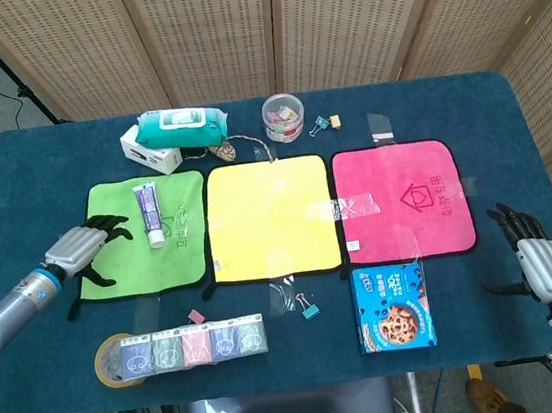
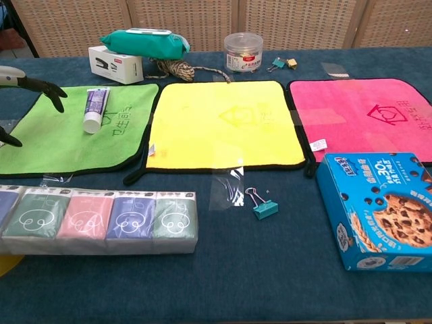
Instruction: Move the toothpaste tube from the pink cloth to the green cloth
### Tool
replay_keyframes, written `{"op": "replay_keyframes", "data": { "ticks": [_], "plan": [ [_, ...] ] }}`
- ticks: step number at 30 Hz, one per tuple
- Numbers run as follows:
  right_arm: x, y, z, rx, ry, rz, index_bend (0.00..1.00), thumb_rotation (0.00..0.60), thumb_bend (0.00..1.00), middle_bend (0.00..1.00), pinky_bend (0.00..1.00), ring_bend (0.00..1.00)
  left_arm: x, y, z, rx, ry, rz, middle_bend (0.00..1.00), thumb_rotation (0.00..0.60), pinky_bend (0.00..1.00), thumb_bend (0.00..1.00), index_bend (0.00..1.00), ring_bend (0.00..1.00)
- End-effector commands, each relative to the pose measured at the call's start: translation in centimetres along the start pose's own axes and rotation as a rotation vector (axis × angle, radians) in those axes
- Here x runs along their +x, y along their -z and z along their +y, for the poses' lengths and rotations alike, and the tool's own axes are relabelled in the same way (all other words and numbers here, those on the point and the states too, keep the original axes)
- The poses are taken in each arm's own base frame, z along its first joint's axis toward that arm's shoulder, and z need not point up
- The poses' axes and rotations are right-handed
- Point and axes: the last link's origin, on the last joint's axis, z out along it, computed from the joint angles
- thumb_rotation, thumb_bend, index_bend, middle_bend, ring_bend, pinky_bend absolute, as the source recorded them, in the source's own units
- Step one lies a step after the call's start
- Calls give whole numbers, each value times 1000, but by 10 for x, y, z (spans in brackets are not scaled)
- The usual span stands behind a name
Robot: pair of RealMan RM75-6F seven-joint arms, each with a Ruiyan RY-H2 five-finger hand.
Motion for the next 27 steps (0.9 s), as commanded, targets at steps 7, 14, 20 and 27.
{"op": "replay_keyframes", "data": {
  "ticks": [7,14,20,27],
  "plan": [
    [2,4,-7,30,-10,6,0,600,0,0,0,0,29,50,-12,-34,69,174,77,570,0,0,234,0],
    [4,8,-10,48,-16,13,0,600,0,0,0,0,25,94,-22,39,79,282,0,565,0,0,56,0],
    [4,10,-13,64,-16,21,0,600,0,0,0,0,1,133,-23,130,108,373,0,567,0,0,0,0],
    [3,14,-13,77,23,45,0,600,0,0,0,0,-36,171,-13,269,158,446,0,583,0,0,0,0]
  ]
}}
